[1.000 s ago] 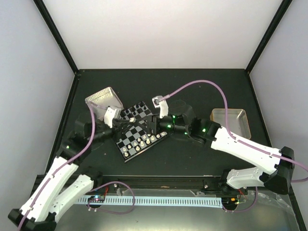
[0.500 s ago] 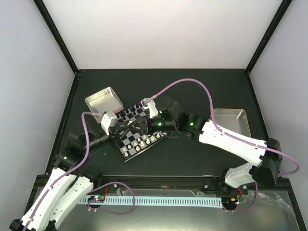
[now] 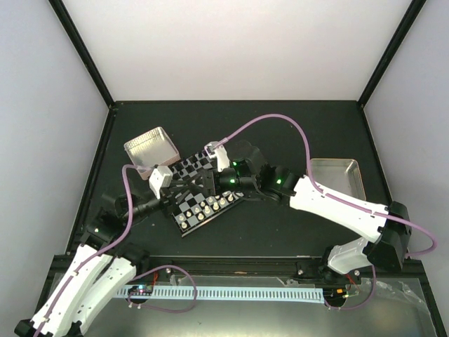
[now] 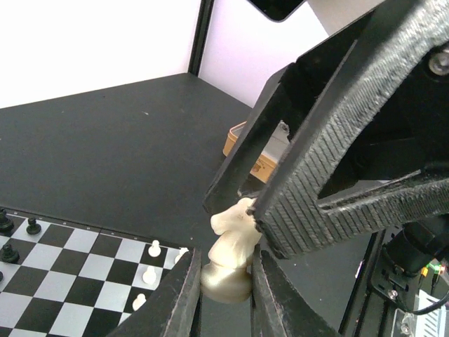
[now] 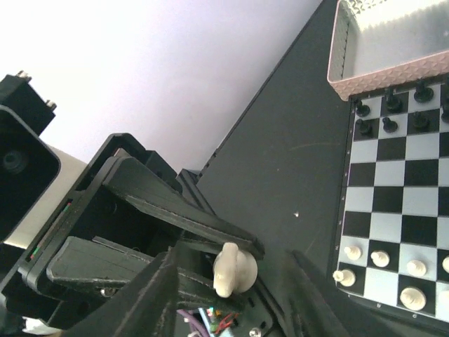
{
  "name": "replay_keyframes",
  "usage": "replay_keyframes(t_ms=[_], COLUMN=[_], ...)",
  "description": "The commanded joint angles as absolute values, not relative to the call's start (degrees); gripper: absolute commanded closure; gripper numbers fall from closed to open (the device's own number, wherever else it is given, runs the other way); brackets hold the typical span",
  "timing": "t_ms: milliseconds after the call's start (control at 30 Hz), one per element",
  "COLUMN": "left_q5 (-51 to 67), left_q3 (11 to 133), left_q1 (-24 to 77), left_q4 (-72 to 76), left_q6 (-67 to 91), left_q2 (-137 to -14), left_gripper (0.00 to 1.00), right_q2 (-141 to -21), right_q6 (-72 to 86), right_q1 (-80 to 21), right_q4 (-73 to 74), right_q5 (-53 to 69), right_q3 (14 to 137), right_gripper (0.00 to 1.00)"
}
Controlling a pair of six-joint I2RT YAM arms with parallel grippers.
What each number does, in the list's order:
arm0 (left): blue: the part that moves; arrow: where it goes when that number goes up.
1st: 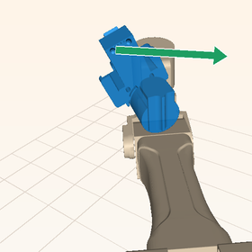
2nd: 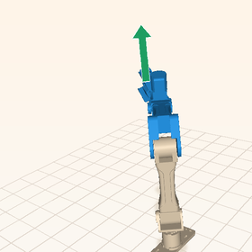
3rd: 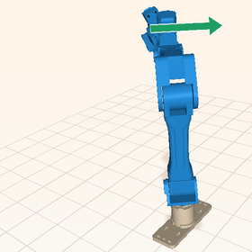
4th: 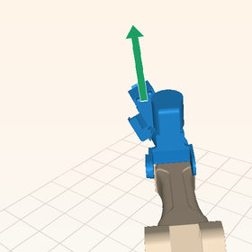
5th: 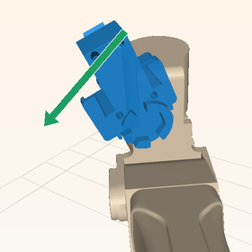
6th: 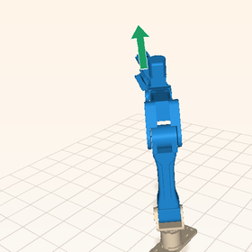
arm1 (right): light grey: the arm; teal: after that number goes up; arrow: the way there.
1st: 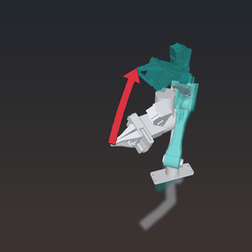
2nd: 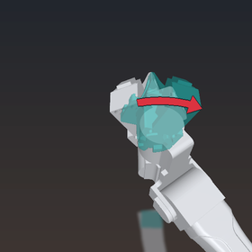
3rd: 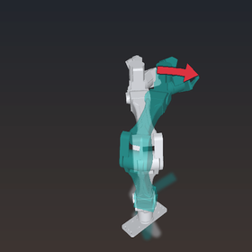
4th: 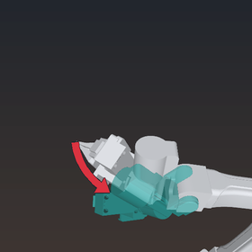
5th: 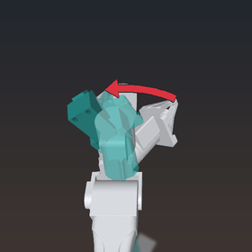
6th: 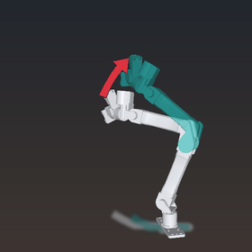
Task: Set up the chess pieces on the board
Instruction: Place the chess piece on the chessboard.
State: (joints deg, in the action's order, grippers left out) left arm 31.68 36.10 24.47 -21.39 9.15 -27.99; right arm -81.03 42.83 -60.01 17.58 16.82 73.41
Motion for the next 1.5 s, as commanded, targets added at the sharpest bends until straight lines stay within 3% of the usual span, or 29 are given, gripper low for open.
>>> replay_keyframes(t_ms=[0,167,333,500,667,733,1067,1467], left_q5=[33.9,33.6,33.4,32.1,26.3,21.7,-8.9,-13.2], left_q3=[36.2,36.2,36.3,36.4,37.1,37.8,40.2,38.8], left_q1=[24.8,24.8,24.8,24.8,24.8,24.8,24.8,24.8], left_q4=[-20.0,-19.7,-20.0,-20.4,-23.5,-26.2,-39.4,-39.9], left_q6=[7.7,7.8,7.8,8.2,9.1,9.5,17.2,18.2], left_q2=[-27.0,-26.9,-26.9,-26.5,-25.5,-24.7,-15.8,-11.6], left_gripper=[0.84,0.84,0.84,0.78,0.39,0.33,0.26,0.24], right_q2=[-79.5,-81.1,-82.1,-82.3,-81.7,-81.7,-86.4,-100.0], right_q6=[43.4,42.9,42.9,42.4,40.8,39.9,31.4,30.6], right_q1=[-59.8,-59.8,-59.7,-59.8,-59.8,-59.9,-68.6,-77.0], right_q4=[13.1,14.9,15.2,15.5,15.7,16.2,16.2,14.7], right_q5=[15.5,15.8,16.7,16.7,10.2,6.1,-11.3,-17.6], right_q3=[72.0,73.1,72.9,72.8,71.4,70.3,66.6,67.6], right_gripper=[0.55,0.63,0.85,0.98,0.99,0.99,0.99,0.99])
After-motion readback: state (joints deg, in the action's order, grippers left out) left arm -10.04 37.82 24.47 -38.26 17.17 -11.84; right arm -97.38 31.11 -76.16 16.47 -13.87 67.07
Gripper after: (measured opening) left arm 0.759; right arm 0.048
